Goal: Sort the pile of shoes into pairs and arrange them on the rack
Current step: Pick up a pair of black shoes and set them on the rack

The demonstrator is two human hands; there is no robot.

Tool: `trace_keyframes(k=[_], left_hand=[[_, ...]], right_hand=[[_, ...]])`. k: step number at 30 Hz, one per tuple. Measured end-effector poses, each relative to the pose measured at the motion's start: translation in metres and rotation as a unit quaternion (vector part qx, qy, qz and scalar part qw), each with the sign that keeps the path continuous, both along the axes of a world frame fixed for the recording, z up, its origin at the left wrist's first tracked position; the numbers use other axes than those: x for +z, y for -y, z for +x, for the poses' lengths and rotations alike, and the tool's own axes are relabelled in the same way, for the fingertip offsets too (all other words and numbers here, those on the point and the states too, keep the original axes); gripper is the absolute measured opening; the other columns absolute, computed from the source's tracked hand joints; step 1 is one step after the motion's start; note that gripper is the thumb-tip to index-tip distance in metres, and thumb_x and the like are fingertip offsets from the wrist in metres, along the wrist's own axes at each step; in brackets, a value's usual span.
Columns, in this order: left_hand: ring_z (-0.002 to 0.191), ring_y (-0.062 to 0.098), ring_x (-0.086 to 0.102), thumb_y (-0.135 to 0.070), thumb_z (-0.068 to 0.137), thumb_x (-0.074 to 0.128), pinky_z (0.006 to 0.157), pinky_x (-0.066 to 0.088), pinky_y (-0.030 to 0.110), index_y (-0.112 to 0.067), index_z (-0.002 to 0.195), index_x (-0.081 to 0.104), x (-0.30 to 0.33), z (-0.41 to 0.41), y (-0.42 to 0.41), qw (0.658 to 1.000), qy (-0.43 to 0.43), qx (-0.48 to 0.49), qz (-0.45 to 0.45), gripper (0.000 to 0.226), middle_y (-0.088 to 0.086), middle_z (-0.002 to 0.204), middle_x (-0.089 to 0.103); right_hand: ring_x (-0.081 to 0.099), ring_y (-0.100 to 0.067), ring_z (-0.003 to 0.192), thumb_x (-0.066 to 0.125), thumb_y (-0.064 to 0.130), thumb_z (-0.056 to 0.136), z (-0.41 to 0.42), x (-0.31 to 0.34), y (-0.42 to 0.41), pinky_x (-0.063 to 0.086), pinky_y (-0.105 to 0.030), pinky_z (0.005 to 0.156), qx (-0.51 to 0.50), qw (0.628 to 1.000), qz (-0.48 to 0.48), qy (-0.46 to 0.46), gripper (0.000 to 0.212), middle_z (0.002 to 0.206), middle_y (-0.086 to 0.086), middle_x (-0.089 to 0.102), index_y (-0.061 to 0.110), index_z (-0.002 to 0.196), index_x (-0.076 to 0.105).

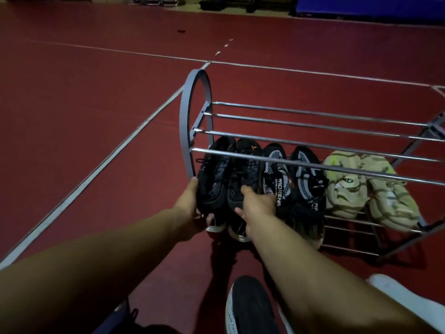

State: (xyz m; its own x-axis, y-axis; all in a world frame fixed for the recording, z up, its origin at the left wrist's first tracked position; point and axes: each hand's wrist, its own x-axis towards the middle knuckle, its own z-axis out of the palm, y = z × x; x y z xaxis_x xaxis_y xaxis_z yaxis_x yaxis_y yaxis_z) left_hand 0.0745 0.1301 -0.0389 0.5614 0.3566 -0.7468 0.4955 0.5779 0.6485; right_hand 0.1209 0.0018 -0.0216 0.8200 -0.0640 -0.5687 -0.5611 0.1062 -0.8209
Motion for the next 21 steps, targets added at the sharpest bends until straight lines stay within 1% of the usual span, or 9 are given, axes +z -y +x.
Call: trace_keyframes(k=[2,4,7,10,12,13,15,18,21], left_hand=[[0.082,0.02,0.064,-0.055,0.078,0.069,0.064,0.056,0.027,-0.014,0.107,0.068,-0.005,-0.002,-0.002,1.0,0.028,-0.011,0.008,0.051,0.01,0.107,0.067],[0.086,0.02,0.066,-0.042,0.079,0.075,0.064,0.058,0.025,-0.006,0.112,0.065,-0.011,-0.004,0.0,0.999,0.044,0.004,0.028,0.05,0.013,0.111,0.067],[0.083,0.024,0.069,-0.036,0.076,0.079,0.067,0.059,0.03,0.003,0.11,0.062,-0.017,-0.005,0.011,0.996,0.042,0.037,0.068,0.055,0.015,0.103,0.068],[0.083,0.031,0.071,-0.04,0.068,0.084,0.083,0.058,0.041,0.005,0.096,0.064,-0.019,-0.001,0.017,0.993,0.018,0.036,0.109,0.057,0.018,0.091,0.071],[0.075,0.027,0.071,-0.045,0.071,0.08,0.079,0.059,0.041,0.006,0.094,0.061,-0.019,0.004,0.019,0.994,0.01,0.033,0.109,0.059,0.014,0.081,0.07],[0.07,0.024,0.07,-0.046,0.076,0.076,0.072,0.06,0.037,0.004,0.094,0.058,-0.018,0.007,0.019,0.994,0.009,0.04,0.103,0.056,0.01,0.076,0.067],[0.064,0.022,0.068,-0.049,0.084,0.066,0.06,0.056,0.031,-0.003,0.1,0.059,-0.014,0.011,0.018,0.994,0.004,0.063,0.086,0.05,0.007,0.074,0.065],[0.065,0.025,0.069,-0.052,0.084,0.065,0.062,0.056,0.031,-0.003,0.107,0.063,-0.018,0.014,0.015,0.991,-0.001,0.099,0.09,0.054,0.008,0.081,0.068],[0.085,0.033,0.068,-0.054,0.081,0.066,0.065,0.05,0.034,0.001,0.107,0.063,-0.02,0.024,0.025,0.98,-0.025,0.102,0.168,0.061,0.013,0.098,0.07]], right_hand=[[0.064,-0.016,0.066,0.063,0.026,0.091,-0.013,-0.01,-0.005,0.053,-0.027,0.061,-0.047,0.999,0.003,-0.001,0.048,0.096,-0.001,0.056,0.014,0.126,0.033],[0.065,-0.016,0.068,0.068,0.027,0.088,-0.018,-0.017,-0.006,0.054,-0.023,0.056,-0.108,0.992,0.062,-0.028,0.05,0.108,-0.002,0.058,0.009,0.125,0.04],[0.069,-0.018,0.075,0.073,0.028,0.084,-0.017,-0.021,-0.003,0.055,-0.024,0.054,-0.122,0.981,0.136,-0.057,0.046,0.116,-0.002,0.064,0.009,0.122,0.056],[0.072,-0.025,0.087,0.073,0.031,0.083,-0.014,-0.021,-0.001,0.06,-0.04,0.075,-0.108,0.982,0.138,-0.067,0.038,0.116,-0.002,0.066,0.014,0.113,0.058],[0.072,-0.023,0.082,0.073,0.031,0.084,-0.011,-0.016,-0.001,0.06,-0.043,0.081,-0.111,0.979,0.15,-0.075,0.023,0.107,-0.001,0.066,0.015,0.094,0.059],[0.071,-0.021,0.077,0.073,0.031,0.084,-0.011,-0.011,0.0,0.061,-0.037,0.076,-0.119,0.977,0.158,-0.075,0.022,0.1,0.001,0.065,0.015,0.087,0.057],[0.069,-0.017,0.071,0.075,0.032,0.082,-0.009,-0.007,0.0,0.059,-0.023,0.059,-0.138,0.974,0.168,-0.063,0.027,0.091,0.004,0.063,0.012,0.091,0.058],[0.071,-0.022,0.091,0.08,0.032,0.077,-0.012,-0.016,-0.004,0.057,-0.021,0.055,-0.163,0.965,0.199,-0.045,0.047,0.111,-0.001,0.067,0.007,0.112,0.06],[0.067,-0.028,0.104,0.08,0.022,0.078,-0.008,-0.026,-0.002,0.056,-0.019,0.051,-0.184,0.956,0.224,-0.042,0.052,0.121,-0.01,0.063,0.003,0.12,0.057]])
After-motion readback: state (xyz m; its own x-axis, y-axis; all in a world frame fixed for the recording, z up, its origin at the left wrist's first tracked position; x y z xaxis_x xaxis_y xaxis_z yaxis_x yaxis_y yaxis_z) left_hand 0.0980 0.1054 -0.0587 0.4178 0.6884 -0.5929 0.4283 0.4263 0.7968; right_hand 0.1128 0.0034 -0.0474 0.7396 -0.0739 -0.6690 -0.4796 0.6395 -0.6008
